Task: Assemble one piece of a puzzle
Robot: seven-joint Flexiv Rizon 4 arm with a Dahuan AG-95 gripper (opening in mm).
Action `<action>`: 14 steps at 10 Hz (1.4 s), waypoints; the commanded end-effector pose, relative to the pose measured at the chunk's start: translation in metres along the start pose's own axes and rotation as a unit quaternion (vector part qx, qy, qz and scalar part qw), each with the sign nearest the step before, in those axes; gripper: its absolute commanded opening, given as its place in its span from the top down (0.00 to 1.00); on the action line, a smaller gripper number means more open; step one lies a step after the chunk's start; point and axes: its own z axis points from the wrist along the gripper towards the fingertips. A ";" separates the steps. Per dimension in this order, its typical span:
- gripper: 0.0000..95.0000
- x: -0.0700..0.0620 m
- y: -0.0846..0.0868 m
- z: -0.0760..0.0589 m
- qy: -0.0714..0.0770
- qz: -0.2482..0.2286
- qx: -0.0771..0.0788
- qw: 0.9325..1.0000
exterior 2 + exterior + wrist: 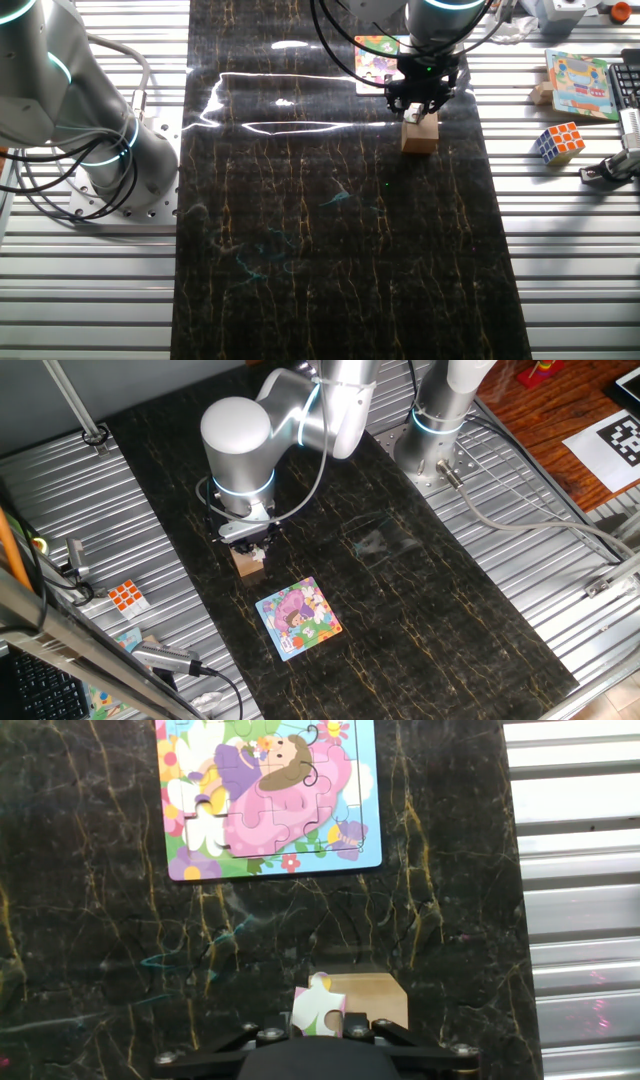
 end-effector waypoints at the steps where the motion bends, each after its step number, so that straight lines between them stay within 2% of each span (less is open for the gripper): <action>1: 1.00 0.000 0.000 0.001 0.000 0.000 0.000 1.000; 10: 1.00 0.000 0.000 0.001 0.000 0.000 0.000 1.000; 11: 1.00 -0.005 0.004 -0.013 0.001 0.020 -0.001 1.000; 13: 1.00 -0.006 0.005 -0.014 0.001 0.020 -0.002 1.000; 14: 1.00 -0.006 0.005 -0.015 -0.007 0.023 -0.005 1.000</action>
